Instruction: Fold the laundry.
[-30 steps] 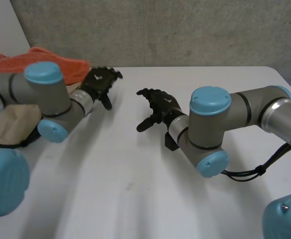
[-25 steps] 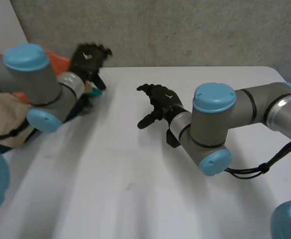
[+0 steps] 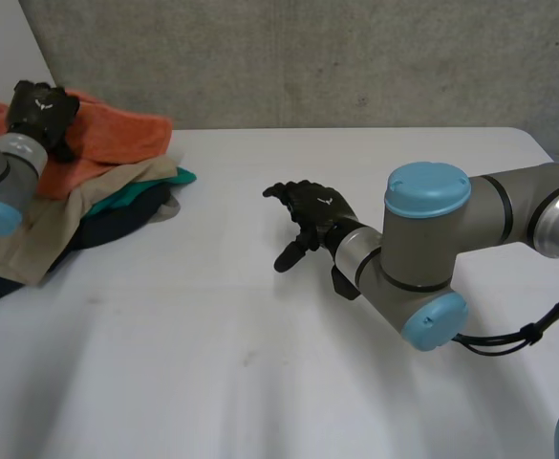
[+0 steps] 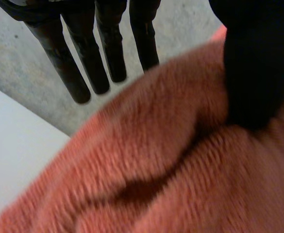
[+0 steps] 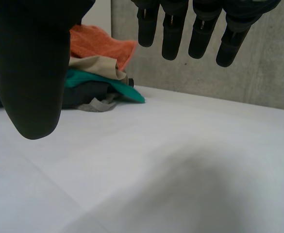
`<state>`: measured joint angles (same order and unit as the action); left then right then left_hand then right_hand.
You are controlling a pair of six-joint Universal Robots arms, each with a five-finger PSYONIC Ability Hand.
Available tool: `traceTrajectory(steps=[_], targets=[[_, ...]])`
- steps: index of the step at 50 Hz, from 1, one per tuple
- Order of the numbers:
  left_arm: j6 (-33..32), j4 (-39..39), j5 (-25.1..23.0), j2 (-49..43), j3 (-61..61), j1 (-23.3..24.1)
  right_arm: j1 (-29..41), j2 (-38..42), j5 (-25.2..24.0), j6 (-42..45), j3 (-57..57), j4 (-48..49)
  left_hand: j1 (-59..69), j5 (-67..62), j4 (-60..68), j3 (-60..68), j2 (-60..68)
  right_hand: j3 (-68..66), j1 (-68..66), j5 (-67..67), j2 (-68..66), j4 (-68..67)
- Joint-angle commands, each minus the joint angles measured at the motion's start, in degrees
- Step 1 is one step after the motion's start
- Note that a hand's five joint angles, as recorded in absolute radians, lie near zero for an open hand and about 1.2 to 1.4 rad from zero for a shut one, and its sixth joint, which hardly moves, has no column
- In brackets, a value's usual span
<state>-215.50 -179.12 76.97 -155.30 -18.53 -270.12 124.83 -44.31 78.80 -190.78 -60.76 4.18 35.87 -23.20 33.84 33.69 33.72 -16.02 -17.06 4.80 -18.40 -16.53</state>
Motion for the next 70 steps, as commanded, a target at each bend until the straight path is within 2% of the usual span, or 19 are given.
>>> traceTrajectory(steps=[1,6,9,13,16,21,25,31,37,39,40,42,46,50,56,61,63,66,70], targets=[[-0.18,-2.72,0.81,-2.20,-0.54,-1.38,-0.82,-0.33,-0.31,0.14,-1.81,0.21,23.59,-26.26,25.62,25.77,25.74,0.30,1.34,0.92,2.68,0.81],[-0.27,-4.30,1.51,-1.59,-1.25,-1.38,-1.78,-1.47,-0.92,0.23,-3.39,0.38,44.08,-46.75,46.10,46.26,46.23,0.30,1.34,0.92,2.68,0.81],[-0.18,-4.39,2.39,-0.19,-1.69,-1.03,-2.14,-2.09,-1.54,0.32,-3.92,0.47,44.13,-46.80,46.16,46.31,46.28,0.30,1.34,0.92,2.68,0.81],[1.05,-4.39,4.50,6.31,-4.23,0.64,-3.02,-3.67,-2.15,0.41,-4.71,0.56,44.13,-46.80,46.16,46.31,46.28,0.30,1.34,0.92,2.68,0.81],[4.20,-5.01,4.33,14.39,-9.06,3.36,-3.98,-5.52,-2.33,0.49,-5.24,0.82,44.13,-46.80,46.16,46.31,46.28,0.30,1.34,0.92,2.68,0.81],[13.85,-9.39,1.78,29.14,-20.55,9.94,-6.61,-9.46,-2.33,0.67,-6.03,1.79,44.13,-46.80,46.16,46.31,46.28,0.30,1.34,0.92,2.68,0.81],[19.22,-10.72,0.55,36.97,-29.86,15.30,-8.72,-12.71,-1.98,1.11,-6.47,1.97,44.13,-46.80,46.16,46.31,46.28,0.30,1.34,0.92,2.68,0.81],[22.58,-8.88,0.46,42.44,-45.17,24.01,-12.68,-17.20,-1.98,4.62,-7.61,1.62,44.13,-46.80,46.16,46.31,46.28,0.30,1.34,0.92,2.68,0.81],[25.56,-11.50,0.64,40.97,-60.55,35.07,-16.02,-20.11,-1.37,9.62,-10.68,1.70,43.65,-46.32,45.68,45.83,45.80,0.96,2.01,0.25,3.35,1.48],[26.62,-13.87,-0.15,38.94,-62.24,37.37,-16.20,-20.20,-0.75,10.94,-11.57,1.62,13.38,-16.04,15.40,15.55,15.52,1.47,2.52,-0.26,3.85,1.99],[27.15,-15.71,-1.11,36.84,-62.94,38.86,-16.20,-20.20,-0.23,12.43,-12.44,1.62,-9.45,6.78,-7.42,-7.27,-7.30,1.47,2.52,-0.26,3.85,1.99],[27.59,-16.96,-1.82,35.25,-63.38,40.10,-16.11,-19.94,0.30,13.76,-13.24,1.44,-24.08,21.42,-22.06,-21.91,-21.94,2.31,3.35,-1.09,4.69,2.83],[26.89,-15.83,-1.21,35.94,-64.18,38.88,-15.24,-19.06,1.97,18.06,-14.12,-0.92,-25.87,23.20,-23.84,-23.69,-23.72,4.16,5.20,-2.94,6.54,4.67],[25.22,-13.98,1.68,42.52,-66.02,34.32,-13.66,-18.88,3.99,20.70,-14.12,-8.21,-25.87,23.20,-23.84,-23.69,-23.72,6.02,7.06,-4.80,8.40,6.53],[21.97,-13.18,4.15,49.56,-69.80,24.39,-11.19,-19.06,1.89,26.15,-14.21,-17.36,-25.87,23.20,-23.84,-23.69,-23.72,6.02,7.06,-4.80,8.40,6.53],[17.14,-12.31,0.29,48.25,-70.42,15.95,-9.52,-18.97,1.36,32.30,-17.10,-24.65,-25.87,23.20,-23.84,-23.69,-23.72,6.02,7.06,-4.80,8.40,6.53],[13.99,-11.26,-3.90,44.93,-69.28,12.18,-8.74,-19.14,1.80,34.49,-19.38,-25.37,-25.87,23.20,-23.84,-23.69,-23.72,6.02,7.06,-4.80,8.40,6.53],[11.08,-9.15,-8.66,40.01,-66.22,9.44,-8.12,-19.23,3.02,35.38,-21.50,-22.48,-25.87,23.20,-23.84,-23.69,-23.72,5.85,6.89,-4.63,8.23,6.37],[8.27,-6.78,-10.79,33.60,-60.95,8.55,-6.72,-19.32,7.76,36.09,-25.44,-15.89,-23.65,20.98,-21.62,-21.47,-21.50,1.99,3.04,-0.78,4.37,2.51]])
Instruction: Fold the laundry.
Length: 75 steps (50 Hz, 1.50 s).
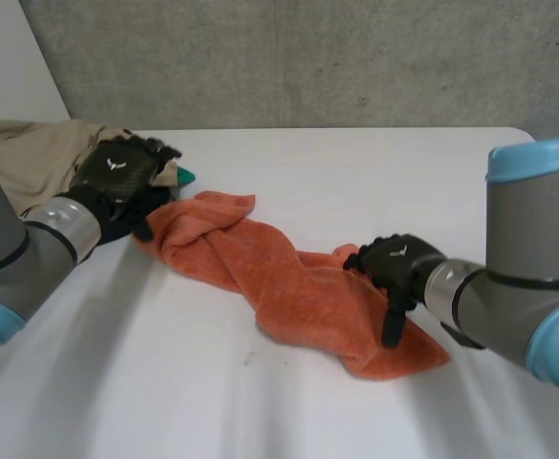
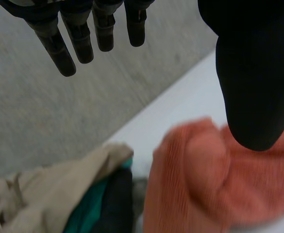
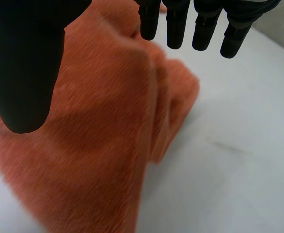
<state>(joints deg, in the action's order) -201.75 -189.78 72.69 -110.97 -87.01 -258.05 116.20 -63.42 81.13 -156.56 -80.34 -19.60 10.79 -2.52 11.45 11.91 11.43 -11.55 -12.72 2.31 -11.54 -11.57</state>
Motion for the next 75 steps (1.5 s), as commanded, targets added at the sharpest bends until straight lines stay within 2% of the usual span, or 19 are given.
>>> traceTrajectory(steps=[1,7,14,16,19,22,25,26,30,35,39,45,49,54,57,60,65,70,75], targets=[[-5.84,4.15,-6.42,-11.80,8.51,-3.51,2.27,-0.13,5.97,1.87,-6.40,8.69,1.43,0.29,0.78,0.32,0.80,-2.49,-1.32,1.73,-2.50,-2.47],[-6.81,4.24,-6.07,-18.48,14.66,-2.64,4.12,1.01,9.22,1.52,-9.74,13.79,2.27,-0.55,1.61,1.16,1.64,-0.48,0.69,-0.28,-0.49,-0.46],[-7.08,4.24,-5.63,-23.58,19.94,-0.62,4.65,4.44,10.80,1.43,-8.87,16.87,23.09,-21.37,22.43,21.98,22.46,-4.99,-3.82,4.22,-5.00,-4.96],[-7.60,4.33,-5.63,-25.60,22.75,0.18,4.74,6.28,11.51,1.34,-7.03,17.40,38.89,-37.17,38.23,37.78,38.26,-26.61,-25.44,25.84,-26.61,-26.58],[-8.74,4.24,-4.67,-27.45,27.57,1.32,4.30,7.95,12.99,1.61,-2.92,19.32,59.88,-58.16,59.22,58.77,59.25,-68.32,-67.14,67.55,-68.32,-68.29],[-9.45,3.72,-1.87,-27.37,33.02,2.11,3.77,8.40,15.10,2.13,2.01,22.92,69.20,-67.48,68.54,68.09,68.57,-68.45,-67.28,67.69,-68.46,-68.43],[-9.01,0.47,1.74,-26.23,37.95,2.55,2.19,7.96,18.09,3.97,9.13,30.92,69.21,-67.48,68.55,68.09,68.57,-68.45,-67.28,67.69,-68.46,-68.43],[-7.97,-3.28,5.32,-25.09,40.58,2.73,1.49,7.53,18.88,5.72,12.54,35.63,69.21,-67.48,68.55,68.09,68.57,-68.45,-67.28,67.69,-68.46,-68.43],[-2.80,-13.30,13.32,-20.27,42.36,2.82,0.79,5.95,18.19,9.85,18.01,47.23,69.21,-67.48,68.55,68.09,68.57,-68.45,-67.28,67.69,-68.46,-68.43],[4.69,-19.84,14.50,-13.49,36.14,2.29,0.08,3.48,15.21,11.98,18.47,57.21,69.21,-67.48,68.55,68.09,68.57,-68.45,-67.28,67.69,-68.46,-68.43],[8.56,-18.88,11.69,-8.66,25.25,1.41,0.17,2.78,11.87,12.68,16.36,52.92,69.21,-67.48,68.55,68.09,68.57,-68.45,-67.28,67.69,-68.46,-68.43],[8.66,-17.30,8.78,-3.91,4.86,1.06,-0.36,3.04,9.75,13.21,8.72,41.32,69.21,-67.48,68.55,68.09,68.57,-68.45,-67.28,67.69,-68.46,-68.43],[6.38,-17.29,9.04,-1.71,-11.29,0.79,-1.50,4.97,10.01,14.70,2.22,33.94,69.21,-67.48,68.55,68.09,68.57,-68.45,-67.28,67.69,-68.46,-68.43],[0.67,-16.77,9.04,-1.79,-20.82,1.14,-3.52,6.29,9.58,18.13,-5.43,29.44,69.21,-67.48,68.55,68.09,68.57,-68.45,-67.28,67.69,-68.46,-68.43],[-3.54,-15.11,9.22,-1.36,-22.85,1.58,-3.87,6.20,9.22,19.79,-7.54,31.19,53.14,-51.42,52.48,52.03,52.51,-68.45,-67.28,67.69,-68.46,-68.43],[-6.02,-13.08,9.75,-0.56,-22.50,1.94,-3.79,5.59,9.31,20.85,-8.16,32.25,47.71,-45.99,47.05,46.60,47.08,-68.45,-67.28,67.69,-68.46,-68.43],[-7.87,-12.11,10.01,6.45,-18.91,4.39,-3.26,0.86,9.05,21.64,-8.43,33.31,14.60,-12.88,13.95,13.49,13.97,-68.45,-67.28,67.69,-68.46,-68.43],[-4.80,-11.93,10.01,8.14,-12.50,6.59,-1.86,-5.21,7.12,20.59,-8.52,34.80,13.38,-11.66,12.72,12.27,12.75,-68.45,-67.28,67.69,-68.46,-68.43],[-0.50,-8.52,10.19,1.40,-1.27,8.00,-1.15,-12.33,2.99,18.84,-8.52,39.54,7.51,-5.79,6.85,6.40,6.88,-68.45,-67.28,67.69,-68.46,-68.43]])
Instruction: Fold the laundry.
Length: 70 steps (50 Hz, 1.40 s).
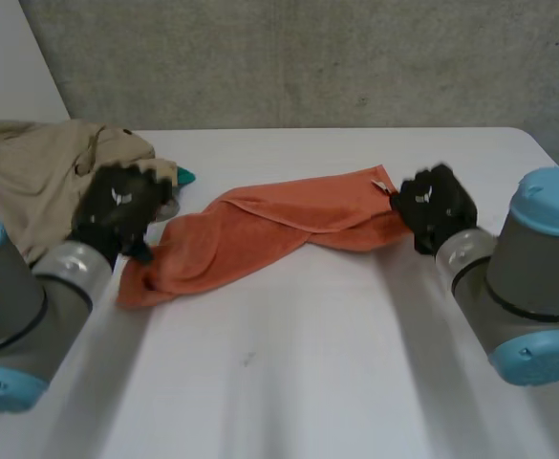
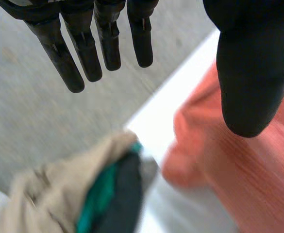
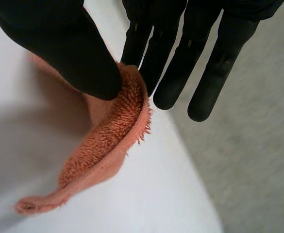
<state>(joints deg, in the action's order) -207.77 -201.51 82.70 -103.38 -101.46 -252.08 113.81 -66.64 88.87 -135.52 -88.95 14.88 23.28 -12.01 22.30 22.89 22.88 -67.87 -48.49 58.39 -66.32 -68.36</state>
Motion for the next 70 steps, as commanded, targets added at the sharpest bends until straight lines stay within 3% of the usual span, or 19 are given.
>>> traceTrajectory(steps=[1,13,20,24,25,26,29,34,38,45,55,70], targets=[[6.06,4.01,0.18,-7.52,15.05,2.12,1.24,-11.56,-6.23,-2.64,0.18,6.81,-6.16,4.89,-5.18,-5.77,-5.76,-12.13,-31.51,11.61,-13.68,-11.64],[8.96,17.11,-2.72,-28.35,40.63,4.58,3.08,-25.64,-17.05,-9.66,2.20,10.25,-13.28,12.01,-12.30,-12.89,-12.88,-12.13,-31.51,11.61,-13.68,-11.64],[8.27,20.19,-5.36,-38.02,45.74,9.06,3.18,-29.86,-18.90,-14.93,4.21,9.99,-13.28,12.01,-12.30,-12.89,-12.88,-12.13,-31.51,11.61,-13.68,-11.64],[5.10,19.23,-1.77,-38.39,45.39,9.25,0.72,-28.64,-18.64,-16.52,4.05,6.66,-9.38,8.10,-8.40,-8.99,-8.98,-12.13,-31.51,11.61,-13.68,-11.64],[4.75,18.96,-0.71,-37.86,44.95,9.07,0.02,-27.85,-18.55,-16.61,4.05,5.52,-9.03,7.76,-8.06,-8.64,-8.64,-10.44,-29.82,9.92,-11.99,-9.96],[4.22,18.35,2.08,-36.03,43.99,8.46,-1.21,-25.58,-18.03,-16.61,4.05,2.64,-9.03,7.76,-8.06,-8.64,-8.63,7.06,-12.32,-7.58,5.51,7.55],[4.57,16.25,5.79,-31.47,40.66,6.97,-3.67,-19.70,-15.32,-16.87,4.48,-5.08,-8.86,7.59,-7.89,-8.47,-8.47,38.77,19.38,-39.29,37.22,39.25],[6.67,13.34,4.40,-25.30,35.82,4.06,-6.93,-10.19,-9.34,-19.07,5.71,-15.04,-8.36,7.09,-7.38,-7.97,-7.96,49.28,29.89,-49.80,47.73,49.76],[8.78,13.42,-0.16,-22.57,33.44,1.69,-8.42,-2.55,-6.43,-26.79,7.99,-20.67,-5.68,4.41,-4.70,-5.29,-5.28,50.80,31.42,-51.33,49.25,51.29],[11.33,18.34,-7.38,-24.49,35.98,-2.27,-10.62,8.53,-9.06,-40.95,14.58,-24.02,0.89,-2.16,1.87,1.28,1.29,50.30,30.92,-50.82,48.75,50.78],[12.22,28.71,-7.47,-29.16,41.26,-3.24,-7.82,21.80,-9.41,-47.19,27.94,-24.73,1.06,-2.33,2.04,1.45,1.46,45.09,25.71,-45.62,43.55,45.58],[13.36,22.57,-7.73,-20.11,30.72,-3.24,-3.16,36.49,-8.27,-50.89,44.91,-24.64,-0.45,-0.82,0.52,-0.06,-0.05,37.68,18.30,-38.21,36.14,38.17]])
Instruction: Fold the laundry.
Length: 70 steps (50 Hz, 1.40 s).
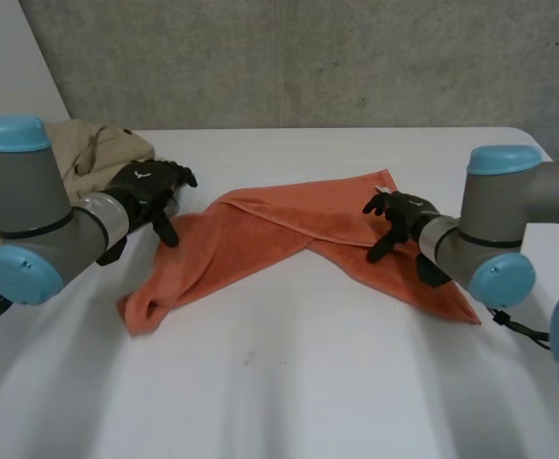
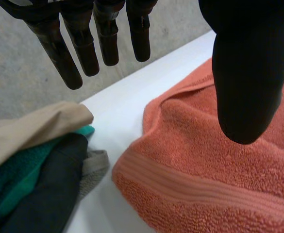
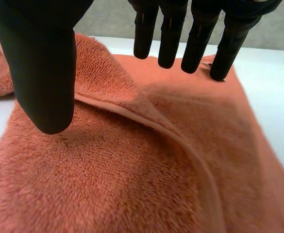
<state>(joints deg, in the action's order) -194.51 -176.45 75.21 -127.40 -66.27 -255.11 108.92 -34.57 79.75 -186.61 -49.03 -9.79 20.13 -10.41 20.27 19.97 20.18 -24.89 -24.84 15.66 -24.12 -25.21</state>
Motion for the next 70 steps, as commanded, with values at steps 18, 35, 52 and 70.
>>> traceTrajectory(steps=[18,35,52,70], targets=[[0.09,-6.45,-0.07,2.69,-3.00,-0.39,4.01,-16.31,-3.10,5.19,-10.29,11.01,1.18,-0.90,1.05,1.34,1.13,-55.11,-55.16,54.34,-55.88,-54.79],[0.09,-5.66,-0.07,-8.83,5.80,5.94,7.70,-42.33,-13.47,23.05,-25.50,2.85,-7.06,7.34,-7.20,-6.90,-7.11,-55.11,-55.16,54.34,-55.88,-54.79],[-0.87,-8.11,1.67,-10.16,7.37,9.99,5.52,-44.03,-14.54,24.10,-27.18,3.90,59.87,-59.59,59.73,60.03,59.82,-55.11,-55.16,54.34,-55.88,-54.79],[-1.23,-33.27,12.85,9.62,11.70,5.68,5.41,-26.25,2.26,29.55,1.40,21.31,59.87,-59.59,59.73,60.03,59.82,-55.11,-55.16,54.34,-55.88,-54.79]])
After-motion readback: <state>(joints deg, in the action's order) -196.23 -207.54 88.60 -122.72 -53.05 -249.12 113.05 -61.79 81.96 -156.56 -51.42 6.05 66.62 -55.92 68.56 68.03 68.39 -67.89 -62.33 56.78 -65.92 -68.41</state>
